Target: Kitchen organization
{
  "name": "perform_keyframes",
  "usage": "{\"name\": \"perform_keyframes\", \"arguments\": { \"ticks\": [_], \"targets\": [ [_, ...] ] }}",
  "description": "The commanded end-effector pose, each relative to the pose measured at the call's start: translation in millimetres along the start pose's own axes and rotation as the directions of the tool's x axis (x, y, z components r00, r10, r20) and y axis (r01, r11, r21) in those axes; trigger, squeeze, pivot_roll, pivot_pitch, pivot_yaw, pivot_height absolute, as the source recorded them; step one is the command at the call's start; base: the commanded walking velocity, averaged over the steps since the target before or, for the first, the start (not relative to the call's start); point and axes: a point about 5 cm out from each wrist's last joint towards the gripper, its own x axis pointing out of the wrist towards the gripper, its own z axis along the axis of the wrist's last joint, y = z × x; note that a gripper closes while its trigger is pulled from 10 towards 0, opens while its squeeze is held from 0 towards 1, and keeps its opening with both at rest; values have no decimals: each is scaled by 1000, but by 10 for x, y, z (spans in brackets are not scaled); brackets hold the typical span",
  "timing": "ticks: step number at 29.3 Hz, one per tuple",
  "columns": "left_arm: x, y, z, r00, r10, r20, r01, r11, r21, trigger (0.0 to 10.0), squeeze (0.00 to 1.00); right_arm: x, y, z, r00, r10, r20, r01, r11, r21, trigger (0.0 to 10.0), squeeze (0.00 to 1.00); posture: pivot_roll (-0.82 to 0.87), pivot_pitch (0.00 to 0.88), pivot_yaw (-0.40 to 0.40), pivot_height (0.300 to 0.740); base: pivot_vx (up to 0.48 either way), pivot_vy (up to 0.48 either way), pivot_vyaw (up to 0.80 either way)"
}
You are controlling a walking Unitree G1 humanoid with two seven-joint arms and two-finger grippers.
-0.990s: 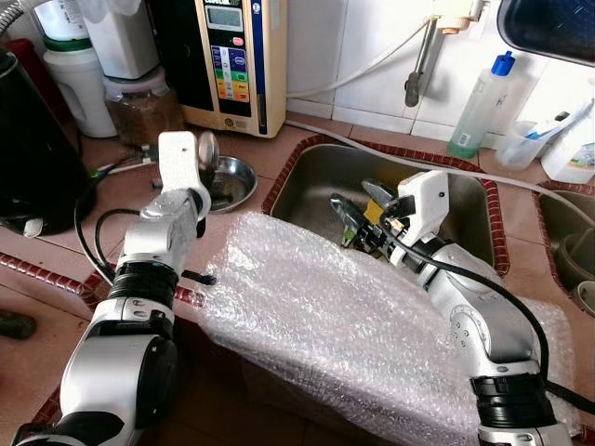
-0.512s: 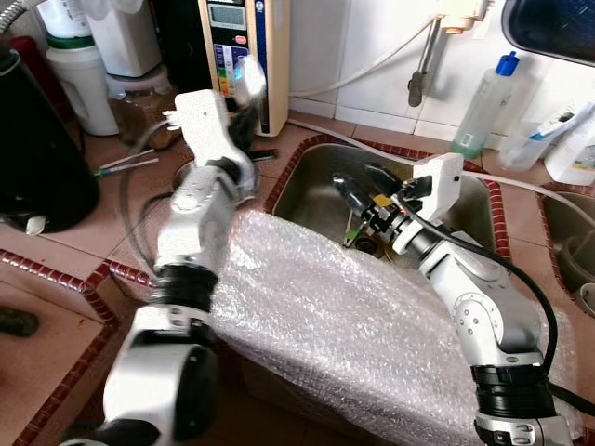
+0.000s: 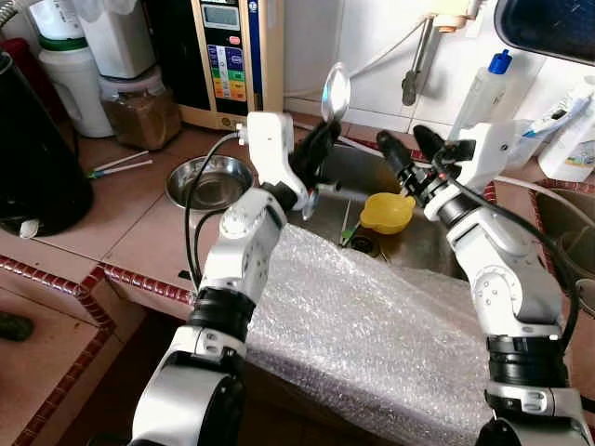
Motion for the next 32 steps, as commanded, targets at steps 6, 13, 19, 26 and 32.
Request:
{"name": "perform_keyframes", "arguments": {
  "ticks": [6,13,19,26,32],
  "targets": [
    [-8,-184,-58,994,-109,-27,112,980,164,0,0,98,36,40,999,21,25,-22,998,62,10000,0,-25,0,18,740,0,0,0],
    [-13,-316,-91,987,-160,-27,162,967,198,0,0,173,190,-35,997,72,10,-72,992,104,10000,0,-26,0,18,740,0,0,0],
    [-5,-362,-8,984,-177,9,170,961,218,0,0,230,226,-129,998,49,-25,-47,993,105,0,0,-25,0,16,740,0,0,0],
    [-37,-354,-15,984,-177,8,171,958,229,0,0,284,228,-99,1000,17,-15,-16,994,112,0,0,-20,0,13,740,0,0,0],
    [-60,-336,-38,986,-168,-3,164,959,230,0,0,300,206,-93,1000,-5,-9,6,993,115,0,0,-17,0,13,740,0,0,0]
  ]
}}
